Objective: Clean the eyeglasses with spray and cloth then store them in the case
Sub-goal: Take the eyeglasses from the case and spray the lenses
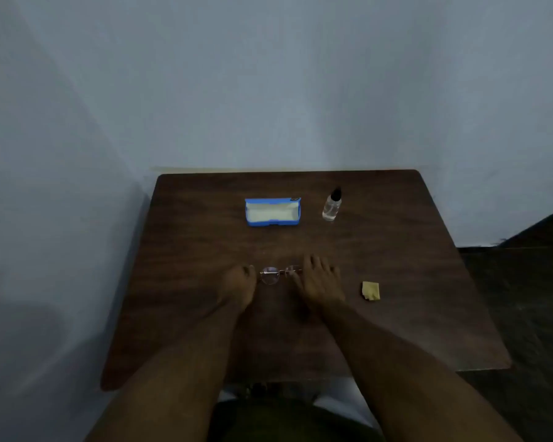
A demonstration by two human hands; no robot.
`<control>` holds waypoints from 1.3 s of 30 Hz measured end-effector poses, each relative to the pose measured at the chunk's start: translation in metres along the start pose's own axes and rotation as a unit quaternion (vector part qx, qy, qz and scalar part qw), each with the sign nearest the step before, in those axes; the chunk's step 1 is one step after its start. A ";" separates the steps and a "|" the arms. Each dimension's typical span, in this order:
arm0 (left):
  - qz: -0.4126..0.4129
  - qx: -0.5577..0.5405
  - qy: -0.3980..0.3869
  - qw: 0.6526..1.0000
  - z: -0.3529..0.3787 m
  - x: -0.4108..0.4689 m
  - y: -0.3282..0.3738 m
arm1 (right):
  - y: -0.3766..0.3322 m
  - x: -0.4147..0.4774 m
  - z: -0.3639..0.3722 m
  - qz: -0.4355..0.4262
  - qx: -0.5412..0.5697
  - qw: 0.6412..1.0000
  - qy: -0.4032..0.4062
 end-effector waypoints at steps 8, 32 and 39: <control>-0.119 -0.130 -0.046 0.983 0.068 0.059 -0.037 | 0.011 0.030 0.012 0.145 0.205 0.968 -0.027; 0.264 -0.113 0.082 0.954 -0.037 0.045 0.053 | -0.002 0.025 -0.091 -0.020 0.299 0.920 0.251; 0.394 -0.028 0.133 0.909 -0.056 0.052 0.061 | 0.000 0.029 -0.099 -0.095 0.119 0.947 0.282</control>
Point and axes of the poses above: each hand's wrist, its own x-axis towards the middle knuckle, its own z-axis out of the palm, y = z × x, the point moved 2 cm from there along x, towards the middle knuckle, and after that the axes turned 3 degrees about y, right-handed, at the moved point
